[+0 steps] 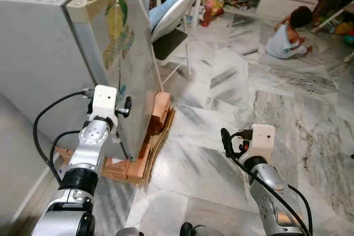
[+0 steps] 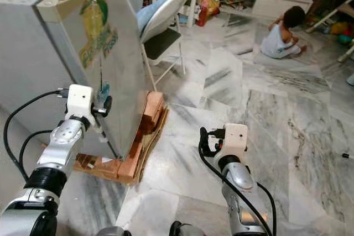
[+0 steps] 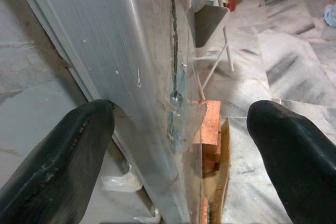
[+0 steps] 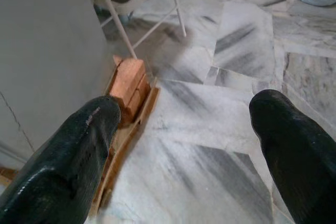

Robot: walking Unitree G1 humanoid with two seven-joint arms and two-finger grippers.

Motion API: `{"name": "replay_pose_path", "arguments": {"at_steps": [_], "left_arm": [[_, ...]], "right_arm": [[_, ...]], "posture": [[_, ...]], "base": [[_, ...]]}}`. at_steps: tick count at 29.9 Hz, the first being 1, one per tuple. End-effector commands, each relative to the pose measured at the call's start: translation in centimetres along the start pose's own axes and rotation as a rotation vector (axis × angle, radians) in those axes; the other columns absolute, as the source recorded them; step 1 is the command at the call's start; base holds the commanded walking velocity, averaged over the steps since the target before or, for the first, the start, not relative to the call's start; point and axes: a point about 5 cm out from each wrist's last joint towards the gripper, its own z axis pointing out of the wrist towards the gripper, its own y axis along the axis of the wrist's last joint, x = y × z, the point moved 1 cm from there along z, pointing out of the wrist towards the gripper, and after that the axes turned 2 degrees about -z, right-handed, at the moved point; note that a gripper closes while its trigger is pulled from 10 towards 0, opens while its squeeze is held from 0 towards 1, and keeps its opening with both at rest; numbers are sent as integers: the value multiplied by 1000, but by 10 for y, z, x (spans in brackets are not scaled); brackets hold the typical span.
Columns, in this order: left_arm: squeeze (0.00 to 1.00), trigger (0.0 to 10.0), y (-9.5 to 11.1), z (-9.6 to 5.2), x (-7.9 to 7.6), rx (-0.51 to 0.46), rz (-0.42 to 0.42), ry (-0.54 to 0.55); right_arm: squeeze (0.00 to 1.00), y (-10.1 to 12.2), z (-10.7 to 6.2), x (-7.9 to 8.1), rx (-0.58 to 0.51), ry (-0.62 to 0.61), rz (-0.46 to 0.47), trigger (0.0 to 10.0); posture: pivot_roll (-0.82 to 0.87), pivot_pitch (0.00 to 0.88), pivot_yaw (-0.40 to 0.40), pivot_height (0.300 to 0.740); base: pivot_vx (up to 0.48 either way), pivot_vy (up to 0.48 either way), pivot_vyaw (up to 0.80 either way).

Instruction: Restocking fridge

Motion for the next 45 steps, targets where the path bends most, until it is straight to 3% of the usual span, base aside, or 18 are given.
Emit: {"name": "replay_pose_path", "arguments": {"at_steps": [1,5,10,18,25,27,28,29,33,36,39,40,41,42,44,45], "left_arm": [[0,10000,16,7,-9,-52,28,-35],[0,10000,20,10,-12,-56,35,-41],[0,10000,16,11,-2,-21,49,11],[0,10000,21,15,13,-33,58,100],[0,10000,25,17,8,-47,27,65],[0,10000,30,18,-11,-83,-2,-40],[0,10000,30,18,-11,-83,-2,-40],[0,10000,35,19,-25,-110,-8,-100],[0,10000,47,19,-50,-155,-24,-201],[0,10000,71,14,-97,-228,-71,-382],[0,10000,93,-10,-155,-310,-113,-645],[0,10000,93,-10,-155,-310,-113,-645],[0,10000,101,-25,-180,-340,-124,-764],[0,10000,106,-36,-195,-359,-132,-840],[0,10000,108,-42,-204,-363,-147,-881],[0,10000,106,-35,-197,-354,-152,-838]], "right_arm": [[0,-4,0,-3,35,-19,-14,10000],[0,-11,-1,-5,82,-28,-33,10000],[0,-21,-5,-7,141,-6,-46,10000],[0,-21,-4,-3,149,8,-59,10000],[0,-21,-5,-3,155,9,-60,10000],[0,-22,-5,-4,159,9,-60,10000],[0,-22,-5,-4,159,9,-60,10000],[0,-23,-5,-4,171,18,-64,10000],[0,-30,-7,-2,237,53,-105,10000],[0,-42,-11,0,320,129,-184,10000],[0,-50,-15,1,358,161,-193,10000],[0,-50,-15,1,358,161,-193,10000],[0,-50,-14,1,358,164,-194,10000],[0,-50,-14,1,357,166,-196,10000],[0,-50,-14,2,357,170,-198,10000],[0,-49,-14,4,358,177,-200,10000]], "posture": [[39,79,-42,740],[36,82,-41,740],[33,83,-37,740],[37,84,-39,740],[31,87,-40,740],[31,88,-43,740],[31,88,-43,740],[34,87,-45,740],[37,87,-48,740],[38,82,-50,740],[41,79,-53,740],[41,79,-53,740],[39,78,-51,740],[35,77,-51,740],[33,76,-50,740],[30,72,-48,740]], "base": [[0,0,0],[0,0,0],[0,0,0],[0,0,0],[0,0,0],[0,0,0],[0,0,0],[0,0,0],[0,0,0],[0,0,0],[0,0,0],[0,0,0],[0,0,0],[0,0,0],[0,0,0],[0,0,0]]}}
